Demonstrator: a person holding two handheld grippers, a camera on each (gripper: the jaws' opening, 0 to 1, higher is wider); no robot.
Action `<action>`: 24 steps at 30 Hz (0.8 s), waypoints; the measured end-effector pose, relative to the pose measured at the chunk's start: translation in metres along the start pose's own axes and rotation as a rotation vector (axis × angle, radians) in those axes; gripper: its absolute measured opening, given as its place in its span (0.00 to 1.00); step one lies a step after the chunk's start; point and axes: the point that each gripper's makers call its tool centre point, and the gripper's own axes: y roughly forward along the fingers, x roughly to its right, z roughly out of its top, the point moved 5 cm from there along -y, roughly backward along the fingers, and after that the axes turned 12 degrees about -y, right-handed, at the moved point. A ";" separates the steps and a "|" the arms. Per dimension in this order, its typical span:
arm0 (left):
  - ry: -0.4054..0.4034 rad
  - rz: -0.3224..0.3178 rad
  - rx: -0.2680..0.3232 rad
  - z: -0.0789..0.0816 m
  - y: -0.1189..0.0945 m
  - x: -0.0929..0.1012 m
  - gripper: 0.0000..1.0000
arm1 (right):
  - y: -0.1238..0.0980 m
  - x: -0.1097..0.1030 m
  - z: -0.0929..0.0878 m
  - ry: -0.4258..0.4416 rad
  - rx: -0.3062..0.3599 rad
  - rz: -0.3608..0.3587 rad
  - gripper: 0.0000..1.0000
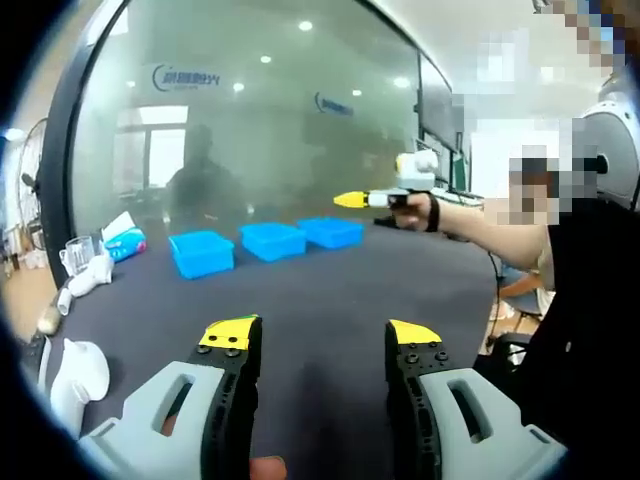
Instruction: Sort the screws, nuts, and washers into the corresponding bins
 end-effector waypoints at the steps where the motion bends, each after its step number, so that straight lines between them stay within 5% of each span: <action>1: 0.000 0.002 0.001 0.000 0.000 -0.001 0.48 | 0.007 0.003 0.001 -0.009 -0.009 -0.004 0.04; 12: 0.003 0.021 0.017 0.003 -0.007 -0.005 0.48 | 0.077 0.025 0.003 -0.049 -0.098 -0.009 0.04; 19: 0.002 0.037 0.019 0.004 -0.010 -0.009 0.48 | 0.102 0.036 -0.012 -0.071 -0.144 -0.055 0.04; 24: 0.011 0.047 0.018 0.008 -0.009 -0.009 0.48 | 0.113 0.036 -0.025 -0.107 -0.211 -0.024 0.04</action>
